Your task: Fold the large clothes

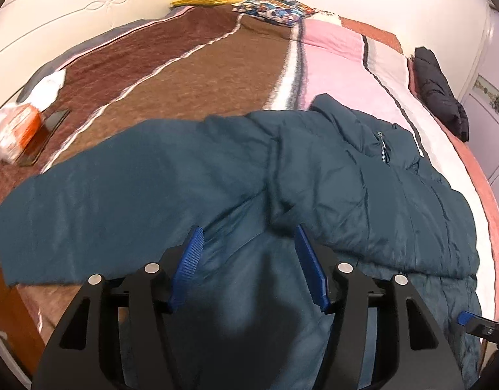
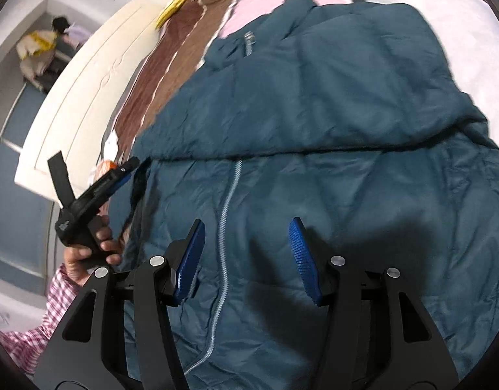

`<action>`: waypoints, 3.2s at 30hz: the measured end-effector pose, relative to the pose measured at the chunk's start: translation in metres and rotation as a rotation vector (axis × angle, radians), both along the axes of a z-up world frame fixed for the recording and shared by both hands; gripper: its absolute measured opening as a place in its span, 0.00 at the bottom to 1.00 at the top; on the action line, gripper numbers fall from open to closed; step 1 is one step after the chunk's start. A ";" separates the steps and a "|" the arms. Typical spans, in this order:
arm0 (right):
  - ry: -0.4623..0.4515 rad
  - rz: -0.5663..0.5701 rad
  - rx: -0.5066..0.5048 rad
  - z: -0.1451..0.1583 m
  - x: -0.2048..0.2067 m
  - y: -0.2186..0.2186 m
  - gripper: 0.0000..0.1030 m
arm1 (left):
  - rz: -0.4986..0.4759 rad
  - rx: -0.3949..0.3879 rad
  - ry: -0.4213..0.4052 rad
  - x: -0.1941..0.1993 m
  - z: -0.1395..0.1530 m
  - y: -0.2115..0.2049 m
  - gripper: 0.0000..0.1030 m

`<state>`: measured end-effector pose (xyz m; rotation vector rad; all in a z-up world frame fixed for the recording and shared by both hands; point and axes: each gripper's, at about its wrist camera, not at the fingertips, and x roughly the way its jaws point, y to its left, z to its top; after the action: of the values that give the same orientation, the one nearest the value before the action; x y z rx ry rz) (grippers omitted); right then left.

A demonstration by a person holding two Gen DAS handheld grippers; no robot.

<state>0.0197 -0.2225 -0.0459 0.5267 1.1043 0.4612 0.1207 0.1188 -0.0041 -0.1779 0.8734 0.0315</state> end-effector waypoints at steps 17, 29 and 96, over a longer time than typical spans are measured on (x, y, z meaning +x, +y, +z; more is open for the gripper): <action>-0.017 0.116 -0.052 0.004 -0.006 0.062 0.53 | 0.497 -0.342 0.048 -0.085 -0.034 0.195 0.62; 0.018 0.131 -0.068 -0.004 -0.001 0.072 0.53 | 0.649 -0.669 0.054 -0.091 -0.092 0.237 0.62; -0.064 -0.225 0.027 -0.004 -0.007 -0.093 0.53 | -0.579 -0.065 0.062 -0.020 -0.021 -0.163 0.56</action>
<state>0.0128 -0.3158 -0.0496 0.6477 0.9660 0.2950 0.1011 -0.0444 -0.0250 0.0201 0.9618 -0.5344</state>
